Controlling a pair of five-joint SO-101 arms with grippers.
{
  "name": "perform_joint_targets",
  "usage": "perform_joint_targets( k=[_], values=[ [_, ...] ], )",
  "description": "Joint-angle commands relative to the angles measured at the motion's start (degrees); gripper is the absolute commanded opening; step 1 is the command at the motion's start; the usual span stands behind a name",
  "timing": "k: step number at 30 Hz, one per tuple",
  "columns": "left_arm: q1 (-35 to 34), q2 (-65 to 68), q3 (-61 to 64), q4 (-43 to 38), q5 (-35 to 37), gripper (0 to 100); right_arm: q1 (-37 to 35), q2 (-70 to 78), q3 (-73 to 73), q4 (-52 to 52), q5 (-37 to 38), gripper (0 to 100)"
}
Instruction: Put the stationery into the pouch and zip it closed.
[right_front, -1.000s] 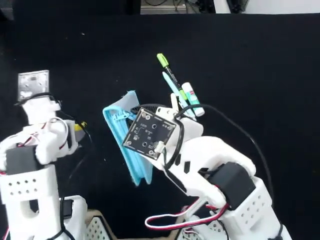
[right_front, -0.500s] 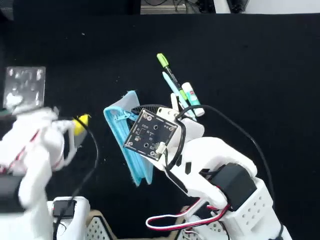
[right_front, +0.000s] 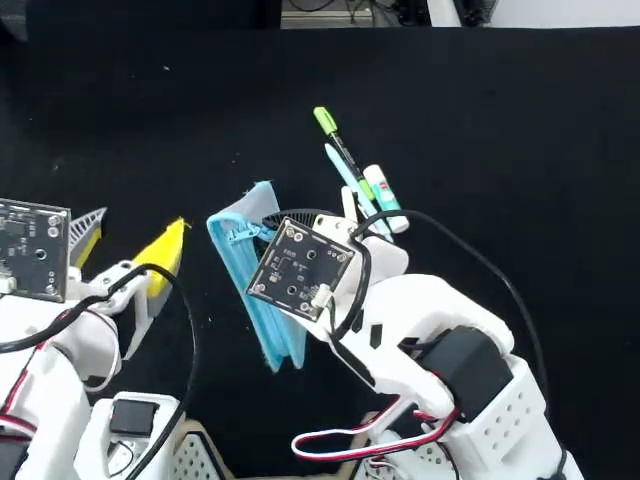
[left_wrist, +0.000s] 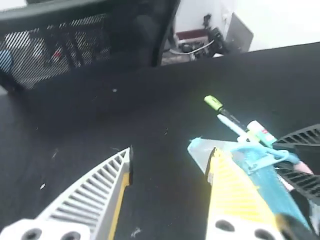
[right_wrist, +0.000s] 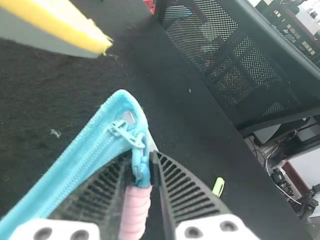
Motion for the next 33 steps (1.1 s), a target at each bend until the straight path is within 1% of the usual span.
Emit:
perform_joint_targets(
  k=[1,4,12,16,23,30,33],
  values=[
    [7.4,0.5,-2.5,-1.1,-2.3,26,-0.4,-0.3,-0.2,0.1,0.4,1.1],
    [9.5,0.5,-2.5,-1.4,-2.8,26,-0.4,-0.3,-0.2,0.1,0.4,1.1],
    [9.8,1.2,-2.0,-1.3,-2.9,26,-0.5,-0.6,2.7,-1.4,0.5,1.1],
    [9.8,5.9,-1.6,0.4,-5.7,26,-0.5,-0.7,4.6,-2.7,0.6,1.1],
    [9.5,11.0,-1.8,0.1,-6.1,26,-0.5,-0.7,4.4,-3.1,0.5,1.1],
    [9.5,10.9,-1.8,-3.9,-5.7,25,-0.5,-0.7,4.5,-2.9,0.5,1.1],
    [9.4,11.4,-1.3,-3.9,-5.8,25,-0.5,-0.7,4.4,-2.8,0.5,1.1]
  ],
)
